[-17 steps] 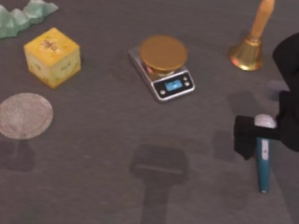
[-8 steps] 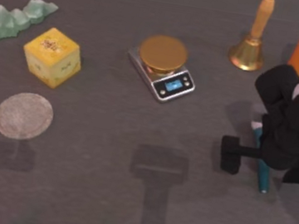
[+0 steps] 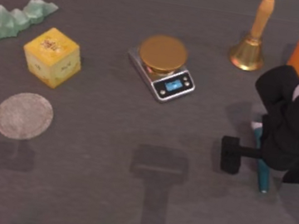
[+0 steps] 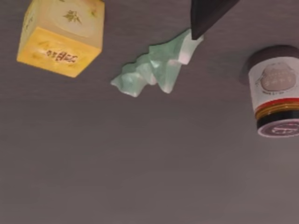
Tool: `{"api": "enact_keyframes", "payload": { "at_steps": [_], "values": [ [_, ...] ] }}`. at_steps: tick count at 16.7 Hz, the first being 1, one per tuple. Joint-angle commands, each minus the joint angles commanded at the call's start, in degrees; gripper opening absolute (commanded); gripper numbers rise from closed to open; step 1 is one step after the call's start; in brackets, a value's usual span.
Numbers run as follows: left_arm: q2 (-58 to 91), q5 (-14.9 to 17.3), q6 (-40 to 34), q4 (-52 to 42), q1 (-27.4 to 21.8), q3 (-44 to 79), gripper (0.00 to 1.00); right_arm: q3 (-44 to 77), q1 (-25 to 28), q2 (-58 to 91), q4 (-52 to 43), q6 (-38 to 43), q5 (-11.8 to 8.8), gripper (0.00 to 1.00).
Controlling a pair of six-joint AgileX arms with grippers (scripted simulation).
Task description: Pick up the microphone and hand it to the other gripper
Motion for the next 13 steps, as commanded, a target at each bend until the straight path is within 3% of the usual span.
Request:
{"api": "enact_keyframes", "payload": {
  "at_steps": [10, 13],
  "values": [
    [0.0, 0.0, 0.0, 0.0, 0.0, 0.0, 1.0, 0.0, 0.0, 0.0, 0.0, 0.0, 0.0, 0.02],
    [0.0, 0.0, 0.0, 0.0, 0.0, 0.0, 1.0, 0.0, 0.0, 0.0, 0.0, 0.0, 0.0, 0.0]
  ]
}}
